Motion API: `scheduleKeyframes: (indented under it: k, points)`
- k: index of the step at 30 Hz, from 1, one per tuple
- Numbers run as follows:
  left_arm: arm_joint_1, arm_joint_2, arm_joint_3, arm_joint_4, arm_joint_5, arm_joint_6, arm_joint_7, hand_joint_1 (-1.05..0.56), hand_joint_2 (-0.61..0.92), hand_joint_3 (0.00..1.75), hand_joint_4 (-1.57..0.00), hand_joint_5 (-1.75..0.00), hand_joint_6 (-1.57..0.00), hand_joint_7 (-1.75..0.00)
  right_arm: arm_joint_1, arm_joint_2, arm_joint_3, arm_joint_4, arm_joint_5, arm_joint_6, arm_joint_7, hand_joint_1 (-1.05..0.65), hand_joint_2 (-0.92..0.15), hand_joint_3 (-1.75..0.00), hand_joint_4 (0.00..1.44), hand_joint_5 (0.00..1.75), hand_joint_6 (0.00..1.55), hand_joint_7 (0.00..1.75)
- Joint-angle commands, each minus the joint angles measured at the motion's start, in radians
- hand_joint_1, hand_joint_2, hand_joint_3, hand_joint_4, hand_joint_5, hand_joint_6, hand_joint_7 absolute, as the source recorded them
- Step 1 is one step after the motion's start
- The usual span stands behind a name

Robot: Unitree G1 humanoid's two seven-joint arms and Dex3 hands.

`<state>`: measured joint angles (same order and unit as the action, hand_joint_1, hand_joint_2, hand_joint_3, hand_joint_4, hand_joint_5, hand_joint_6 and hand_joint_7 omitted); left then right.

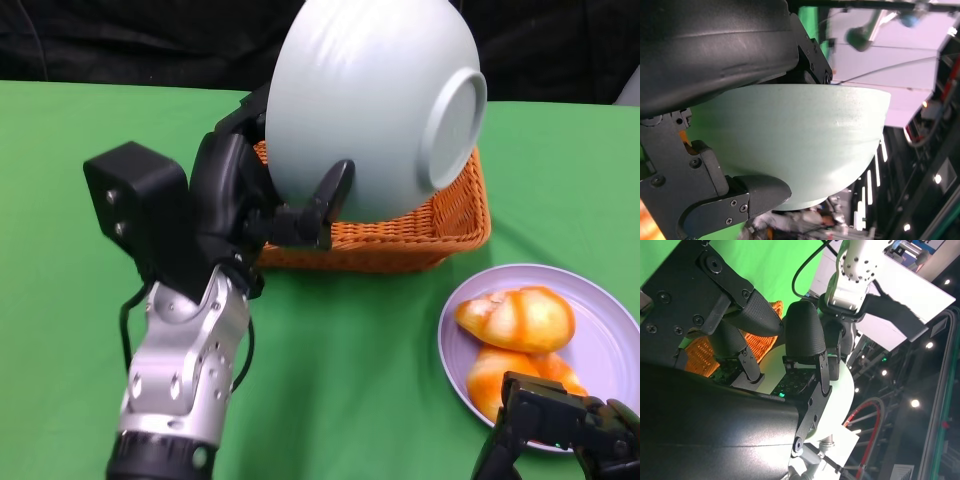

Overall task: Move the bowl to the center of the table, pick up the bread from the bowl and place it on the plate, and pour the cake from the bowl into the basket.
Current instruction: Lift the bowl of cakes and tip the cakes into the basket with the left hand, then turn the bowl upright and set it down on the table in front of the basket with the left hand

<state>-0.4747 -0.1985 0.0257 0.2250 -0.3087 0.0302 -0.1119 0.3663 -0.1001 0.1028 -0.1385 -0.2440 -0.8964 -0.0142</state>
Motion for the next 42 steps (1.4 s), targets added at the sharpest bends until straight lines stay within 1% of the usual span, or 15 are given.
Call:
scheduleKeyframes:
  k: [1,4,7,12,17,20,23,28,34,39,41,42]
  points:
    - [-0.061,-0.026,0.054,0.032,-0.059,0.053,0.030,-0.14,0.29,1.69,-1.07,-1.75,-0.87,-1.75,0.002,-0.016,-0.002,0.007,0.014,-0.002,0.008,-0.17,-0.16,-1.75,0.91,1.75,0.82,1.49]
    - [-0.089,-0.059,0.102,0.061,-0.121,0.102,0.048,-0.13,0.25,1.74,-1.07,-1.75,-0.89,-1.75,0.002,-0.016,-0.003,0.007,0.011,0.003,0.010,-0.17,-0.16,-1.75,0.91,1.75,0.82,1.49]
    - [-0.110,-0.088,0.138,0.097,-0.166,0.126,0.057,-0.15,0.26,1.75,-1.06,-1.75,-0.88,-1.75,0.002,-0.012,-0.009,0.009,-0.005,-0.003,0.004,-0.17,-0.16,-1.75,0.91,1.75,0.82,1.49]
    - [-0.150,-0.131,0.201,0.139,-0.262,0.200,0.149,-0.20,0.27,1.75,-1.06,-1.75,-0.88,-1.75,0.001,-0.009,-0.005,0.012,-0.006,-0.008,0.002,-0.17,-0.16,-1.75,0.92,1.75,0.82,1.49]
    - [-0.177,-0.144,0.243,0.165,-0.342,0.256,0.232,-0.23,0.28,1.72,-1.09,-1.75,-0.89,-1.75,0.004,-0.012,0.000,0.010,-0.002,-0.007,0.006,-0.17,-0.16,-1.75,0.92,1.75,0.82,1.50]
    - [-0.190,-0.151,0.268,0.180,-0.387,0.280,0.300,-0.25,0.29,1.69,-1.09,-1.75,-0.85,-1.75,0.006,-0.010,0.000,0.008,-0.007,-0.008,0.004,-0.17,-0.16,-1.75,0.91,1.75,0.81,1.50]
    - [-0.194,-0.151,0.281,0.187,-0.430,0.297,0.347,-0.25,0.33,1.64,-1.09,-1.75,-0.81,-1.75,0.007,-0.007,0.002,0.007,-0.008,-0.006,0.001,-0.17,-0.16,-1.75,0.91,1.75,0.81,1.49]
    - [-0.196,-0.149,0.294,0.191,-0.500,0.308,0.387,-0.25,0.35,1.59,-1.08,-1.75,-0.74,-1.75,0.005,-0.008,0.004,0.005,-0.001,0.001,0.004,-0.17,-0.16,-1.75,0.92,1.75,0.81,1.49]
    - [-0.196,-0.140,0.289,0.193,-0.538,0.305,0.365,-0.27,0.36,1.57,-1.07,-1.75,-0.72,-1.75,-0.001,-0.013,0.002,0.009,0.001,0.002,0.005,-0.17,-0.16,-1.75,0.92,1.75,0.81,1.50]
    - [-0.176,-0.134,0.269,0.172,-0.533,0.282,0.293,-0.28,0.38,1.58,-1.07,-1.75,-0.73,-1.75,-0.001,-0.013,0.000,0.012,-0.001,-0.002,0.004,-0.17,-0.16,-1.75,0.91,1.75,0.81,1.49]
    - [-0.153,-0.111,0.221,0.157,-0.478,0.239,0.207,-0.29,0.31,1.69,-1.10,-1.75,-0.84,-1.75,-0.001,-0.011,-0.002,0.014,-0.005,-0.006,0.001,-0.17,-0.16,-1.75,0.91,1.75,0.81,1.49]
    - [-0.147,-0.106,0.209,0.155,-0.461,0.226,0.181,-0.29,0.30,1.72,-1.11,-1.75,-0.87,-1.75,-0.001,-0.011,-0.002,0.015,-0.006,-0.007,0.000,-0.17,-0.16,-1.75,0.91,1.75,0.81,1.49]
